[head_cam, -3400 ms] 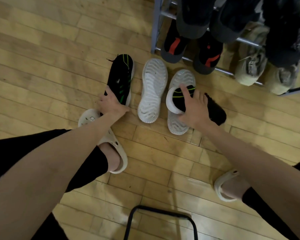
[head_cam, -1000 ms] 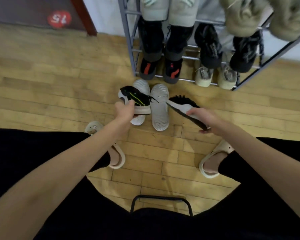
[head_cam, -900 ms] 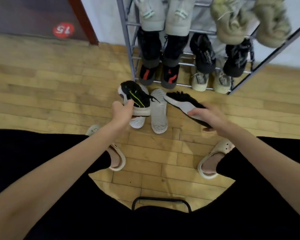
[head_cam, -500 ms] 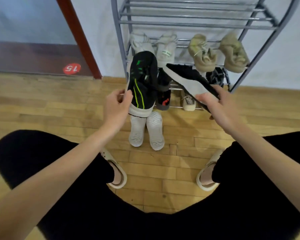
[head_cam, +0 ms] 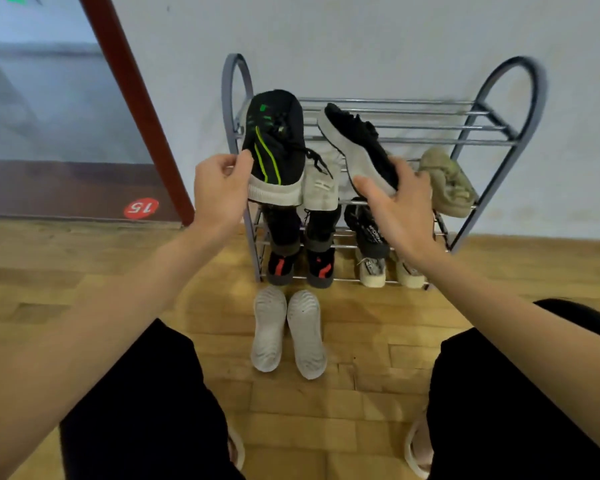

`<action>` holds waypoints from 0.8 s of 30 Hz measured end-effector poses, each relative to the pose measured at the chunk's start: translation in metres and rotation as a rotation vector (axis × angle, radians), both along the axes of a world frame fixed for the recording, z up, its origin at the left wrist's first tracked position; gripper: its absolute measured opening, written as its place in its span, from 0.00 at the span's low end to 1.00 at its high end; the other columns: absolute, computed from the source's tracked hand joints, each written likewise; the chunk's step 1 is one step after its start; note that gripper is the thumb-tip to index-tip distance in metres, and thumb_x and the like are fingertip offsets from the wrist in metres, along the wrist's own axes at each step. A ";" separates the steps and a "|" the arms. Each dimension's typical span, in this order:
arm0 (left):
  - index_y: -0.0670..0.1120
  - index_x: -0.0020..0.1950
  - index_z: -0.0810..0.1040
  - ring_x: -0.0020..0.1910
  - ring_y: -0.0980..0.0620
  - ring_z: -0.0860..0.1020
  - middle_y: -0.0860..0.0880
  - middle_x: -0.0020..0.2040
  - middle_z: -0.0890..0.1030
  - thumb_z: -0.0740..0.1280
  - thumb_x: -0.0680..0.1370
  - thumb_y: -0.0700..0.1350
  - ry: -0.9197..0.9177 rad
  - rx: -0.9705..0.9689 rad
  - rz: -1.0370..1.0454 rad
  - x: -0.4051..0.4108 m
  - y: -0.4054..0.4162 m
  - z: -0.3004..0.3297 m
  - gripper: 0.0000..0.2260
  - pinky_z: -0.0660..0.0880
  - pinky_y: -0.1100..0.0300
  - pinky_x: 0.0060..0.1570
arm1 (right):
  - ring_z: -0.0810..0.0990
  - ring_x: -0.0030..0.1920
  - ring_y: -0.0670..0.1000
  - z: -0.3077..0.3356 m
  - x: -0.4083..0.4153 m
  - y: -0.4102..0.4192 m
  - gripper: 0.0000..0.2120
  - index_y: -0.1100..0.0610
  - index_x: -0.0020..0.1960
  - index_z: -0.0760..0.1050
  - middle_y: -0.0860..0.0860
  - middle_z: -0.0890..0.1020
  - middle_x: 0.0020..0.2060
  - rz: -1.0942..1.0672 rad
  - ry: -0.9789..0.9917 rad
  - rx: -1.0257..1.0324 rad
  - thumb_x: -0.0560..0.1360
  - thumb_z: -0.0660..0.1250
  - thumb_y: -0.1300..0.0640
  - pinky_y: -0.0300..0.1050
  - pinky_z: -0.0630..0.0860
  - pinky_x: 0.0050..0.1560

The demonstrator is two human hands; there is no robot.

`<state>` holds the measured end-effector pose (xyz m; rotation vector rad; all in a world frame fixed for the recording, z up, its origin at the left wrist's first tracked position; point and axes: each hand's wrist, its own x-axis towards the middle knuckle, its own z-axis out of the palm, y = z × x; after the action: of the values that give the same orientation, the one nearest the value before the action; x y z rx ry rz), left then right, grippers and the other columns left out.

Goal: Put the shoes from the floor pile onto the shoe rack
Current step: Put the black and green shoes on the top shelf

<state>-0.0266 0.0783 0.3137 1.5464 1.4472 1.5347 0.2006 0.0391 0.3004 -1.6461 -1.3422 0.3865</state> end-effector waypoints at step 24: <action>0.47 0.40 0.72 0.32 0.50 0.79 0.48 0.38 0.78 0.54 0.82 0.50 0.023 -0.219 0.038 0.014 0.154 -0.015 0.15 0.76 0.56 0.36 | 0.61 0.67 0.67 -0.003 -0.043 0.162 0.36 0.58 0.76 0.54 0.66 0.62 0.68 -0.072 -0.442 -0.086 0.75 0.62 0.42 0.55 0.65 0.63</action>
<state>-0.0125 0.2325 0.2991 1.4190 1.6070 1.3328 0.1579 0.2015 0.2974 -1.9194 -1.5975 0.0342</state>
